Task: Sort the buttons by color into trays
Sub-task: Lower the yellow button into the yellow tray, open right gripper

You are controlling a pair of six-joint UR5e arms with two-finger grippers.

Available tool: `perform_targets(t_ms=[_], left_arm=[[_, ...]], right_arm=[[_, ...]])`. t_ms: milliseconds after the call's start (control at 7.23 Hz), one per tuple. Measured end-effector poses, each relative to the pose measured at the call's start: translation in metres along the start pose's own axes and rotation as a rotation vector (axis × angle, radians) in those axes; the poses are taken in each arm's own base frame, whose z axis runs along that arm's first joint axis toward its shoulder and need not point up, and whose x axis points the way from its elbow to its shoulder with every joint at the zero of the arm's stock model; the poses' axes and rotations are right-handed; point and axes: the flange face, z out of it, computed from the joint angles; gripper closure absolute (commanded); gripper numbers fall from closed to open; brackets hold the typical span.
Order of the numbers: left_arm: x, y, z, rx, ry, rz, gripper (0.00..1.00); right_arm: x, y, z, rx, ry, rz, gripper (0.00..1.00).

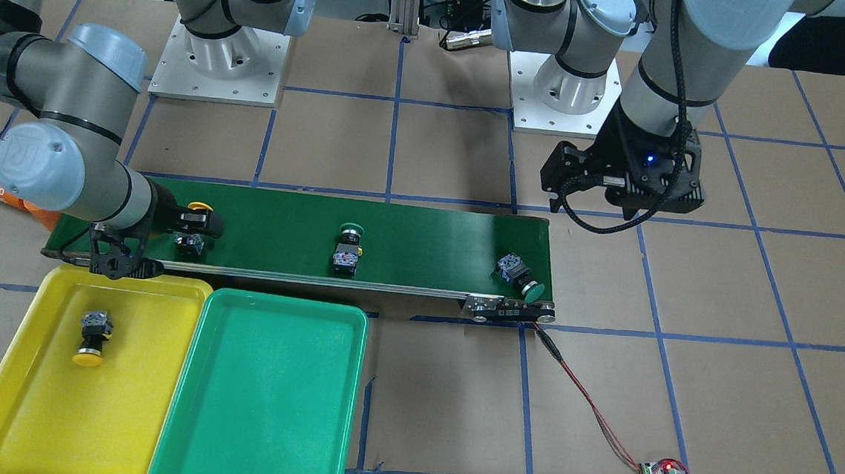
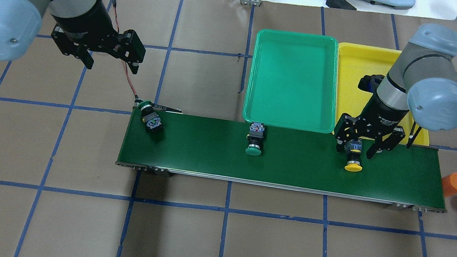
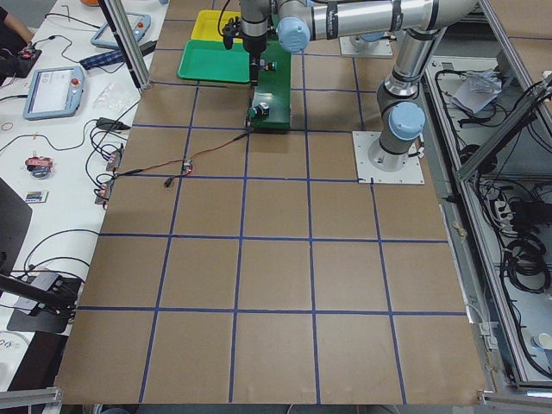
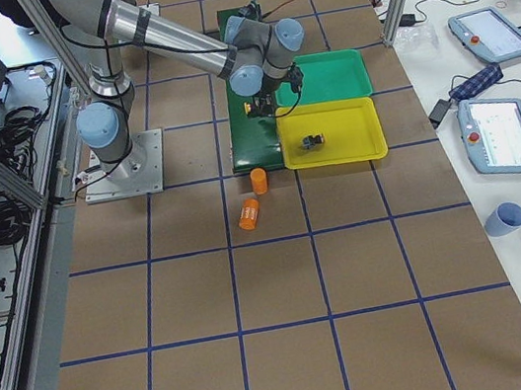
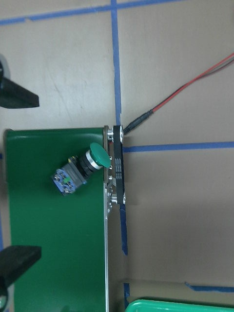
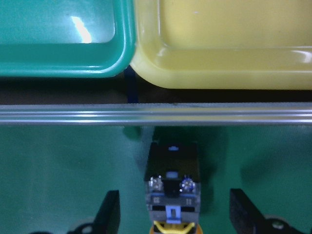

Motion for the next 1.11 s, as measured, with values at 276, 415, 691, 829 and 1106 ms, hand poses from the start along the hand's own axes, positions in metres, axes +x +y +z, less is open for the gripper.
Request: perform_targets(t_ms=[276,415,691,829,1106], left_arm=[[-0.006,0.028,-0.029,-0.029,-0.05,-0.002,0.0],[-0.006,0.041,-0.034,-0.041,-0.053,-0.001,0.0],[-0.005,0.052,-0.028,-0.055,-0.05,-0.001,0.0],[-0.005,0.053,-0.026,-0.056,-0.049,-0.005,0.0],[-0.005,0.054,-0.025,-0.058,-0.047,-0.014,0.0]], right_arm=[[0.005,0.0,-0.004,0.0,0.042,-0.013,1.0],[0.009,0.0,-0.007,0.0,0.082,-0.029,1.0],[0.01,-0.009,-0.037,0.048,0.116,-0.056,1.0],[0.01,-0.026,-0.062,0.086,0.12,-0.069,1.0],[0.015,-0.083,-0.091,0.151,0.128,-0.089,0.94]])
